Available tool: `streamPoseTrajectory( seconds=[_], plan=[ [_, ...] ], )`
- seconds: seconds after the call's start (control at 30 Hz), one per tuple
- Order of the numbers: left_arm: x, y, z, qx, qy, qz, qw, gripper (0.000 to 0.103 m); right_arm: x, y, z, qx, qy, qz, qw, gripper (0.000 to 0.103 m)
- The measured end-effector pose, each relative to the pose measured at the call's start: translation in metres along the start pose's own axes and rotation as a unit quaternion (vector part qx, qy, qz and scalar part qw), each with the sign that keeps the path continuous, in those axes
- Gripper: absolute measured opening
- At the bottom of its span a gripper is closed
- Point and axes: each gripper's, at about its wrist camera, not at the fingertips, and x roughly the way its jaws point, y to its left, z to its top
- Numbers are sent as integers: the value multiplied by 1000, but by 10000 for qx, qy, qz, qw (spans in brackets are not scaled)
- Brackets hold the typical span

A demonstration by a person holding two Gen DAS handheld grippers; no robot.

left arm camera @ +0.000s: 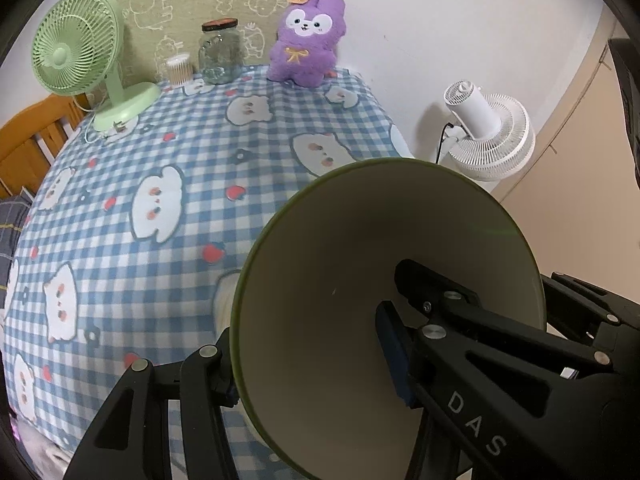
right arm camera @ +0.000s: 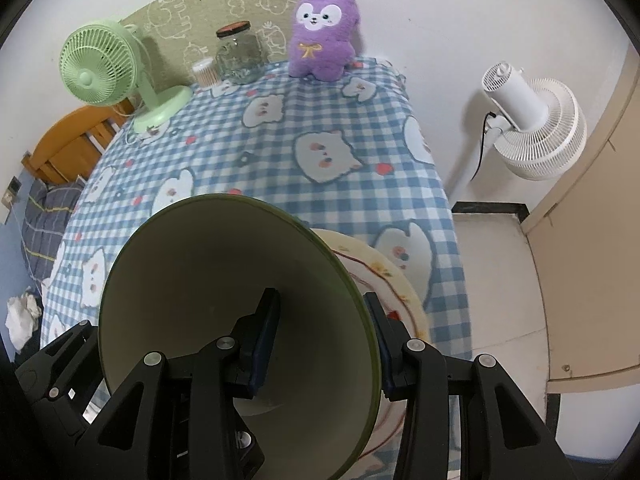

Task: Organize plates and bowls
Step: 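Lift the nested bowl stack with both tools and carry it to the plates, then lower the bowl stack onto the center of the plate stack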

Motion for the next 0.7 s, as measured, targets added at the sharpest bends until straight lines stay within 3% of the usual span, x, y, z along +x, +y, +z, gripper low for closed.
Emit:
streamPoseTrajectory(
  seconds=[0.5,0.7],
  plan=[
    [16,-11,-2,-107,58,232,9997,55,22,-15,1,-177,173,199,9995,46],
    [20,-9,-1,-63,110,189,9997,62,24,-15,3,-140,200,189,9995,46]
  ],
)
